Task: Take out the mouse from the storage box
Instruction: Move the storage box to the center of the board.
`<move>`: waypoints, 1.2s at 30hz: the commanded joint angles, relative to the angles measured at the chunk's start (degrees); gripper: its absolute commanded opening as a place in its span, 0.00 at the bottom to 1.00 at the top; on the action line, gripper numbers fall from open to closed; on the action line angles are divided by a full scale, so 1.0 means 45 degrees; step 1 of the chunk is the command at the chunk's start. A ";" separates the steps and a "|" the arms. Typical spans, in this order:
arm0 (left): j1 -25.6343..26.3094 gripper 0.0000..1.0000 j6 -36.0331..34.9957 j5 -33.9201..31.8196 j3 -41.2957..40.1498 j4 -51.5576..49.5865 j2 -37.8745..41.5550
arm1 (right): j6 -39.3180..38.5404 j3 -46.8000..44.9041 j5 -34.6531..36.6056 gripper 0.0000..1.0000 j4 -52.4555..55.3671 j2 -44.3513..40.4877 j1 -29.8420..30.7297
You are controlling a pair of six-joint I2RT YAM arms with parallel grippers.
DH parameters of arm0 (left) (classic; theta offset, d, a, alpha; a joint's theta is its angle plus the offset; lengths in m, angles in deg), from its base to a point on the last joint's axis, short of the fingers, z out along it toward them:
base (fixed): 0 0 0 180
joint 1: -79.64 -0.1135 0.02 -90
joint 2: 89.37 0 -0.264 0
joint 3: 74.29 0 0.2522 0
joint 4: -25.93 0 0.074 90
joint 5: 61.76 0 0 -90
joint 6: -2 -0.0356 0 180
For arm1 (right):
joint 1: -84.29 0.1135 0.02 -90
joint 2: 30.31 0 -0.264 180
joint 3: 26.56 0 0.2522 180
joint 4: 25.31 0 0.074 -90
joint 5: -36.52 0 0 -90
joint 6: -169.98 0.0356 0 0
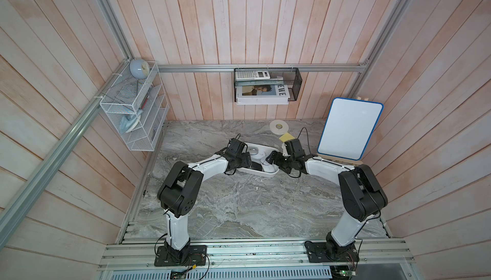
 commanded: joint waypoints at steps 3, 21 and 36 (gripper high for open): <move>0.0256 0.93 0.0987 -0.0786 -0.0933 0.1043 0.1145 | -0.1012 0.0556 0.0371 0.89 0.1236 -0.0379 -0.0120; -0.1873 0.96 -0.0786 0.2776 0.0256 0.1464 -0.0167 | -0.0903 -0.0824 -0.0034 0.91 0.0998 -0.1670 -0.0039; -0.0175 0.93 0.0613 0.1692 -0.1155 0.2588 0.0498 | -0.1564 0.0968 -0.0327 0.89 0.1462 -0.0160 -0.0462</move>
